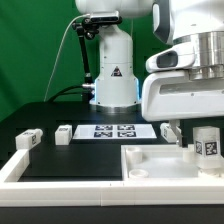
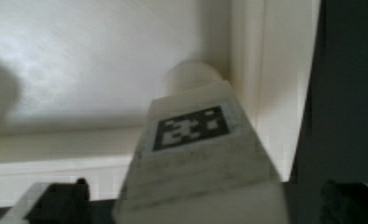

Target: Assemble one leg

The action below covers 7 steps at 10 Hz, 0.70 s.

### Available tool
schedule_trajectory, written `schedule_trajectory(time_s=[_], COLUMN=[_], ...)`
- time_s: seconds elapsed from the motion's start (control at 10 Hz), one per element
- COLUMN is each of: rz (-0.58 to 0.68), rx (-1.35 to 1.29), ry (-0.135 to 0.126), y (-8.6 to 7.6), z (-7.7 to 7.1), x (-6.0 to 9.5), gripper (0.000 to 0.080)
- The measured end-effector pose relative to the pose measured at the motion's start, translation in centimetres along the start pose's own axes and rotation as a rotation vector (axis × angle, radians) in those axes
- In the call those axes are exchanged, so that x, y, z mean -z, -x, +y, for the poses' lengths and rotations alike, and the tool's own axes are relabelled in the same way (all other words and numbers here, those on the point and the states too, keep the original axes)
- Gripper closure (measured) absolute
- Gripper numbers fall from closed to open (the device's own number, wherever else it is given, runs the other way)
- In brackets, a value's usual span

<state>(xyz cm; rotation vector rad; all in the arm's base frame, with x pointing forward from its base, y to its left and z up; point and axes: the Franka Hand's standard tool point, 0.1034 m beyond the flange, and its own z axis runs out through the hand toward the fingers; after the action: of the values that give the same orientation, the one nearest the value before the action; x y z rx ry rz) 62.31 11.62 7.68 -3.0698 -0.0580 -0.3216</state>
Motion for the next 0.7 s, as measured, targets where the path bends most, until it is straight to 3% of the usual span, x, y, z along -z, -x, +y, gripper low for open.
schedule_trajectory(time_s=[0.2,0.4,0.5,0.6,0.7], rz=[0.0,0.0,0.0,0.0,0.0], rx=[0.078,0.077,0.059,0.041,0.042], ry=[0.0,0.0,-0.001,-0.001,-0.001], y=[0.0,0.01,0.01,0.02,0.02], z=[0.02,0.03,0.02,0.03,0.04], x=[-0.02,-0.04,-0.04,-0.05,-0.05], gripper=[0.015,0.0406,0.0406,0.0509,0.0509])
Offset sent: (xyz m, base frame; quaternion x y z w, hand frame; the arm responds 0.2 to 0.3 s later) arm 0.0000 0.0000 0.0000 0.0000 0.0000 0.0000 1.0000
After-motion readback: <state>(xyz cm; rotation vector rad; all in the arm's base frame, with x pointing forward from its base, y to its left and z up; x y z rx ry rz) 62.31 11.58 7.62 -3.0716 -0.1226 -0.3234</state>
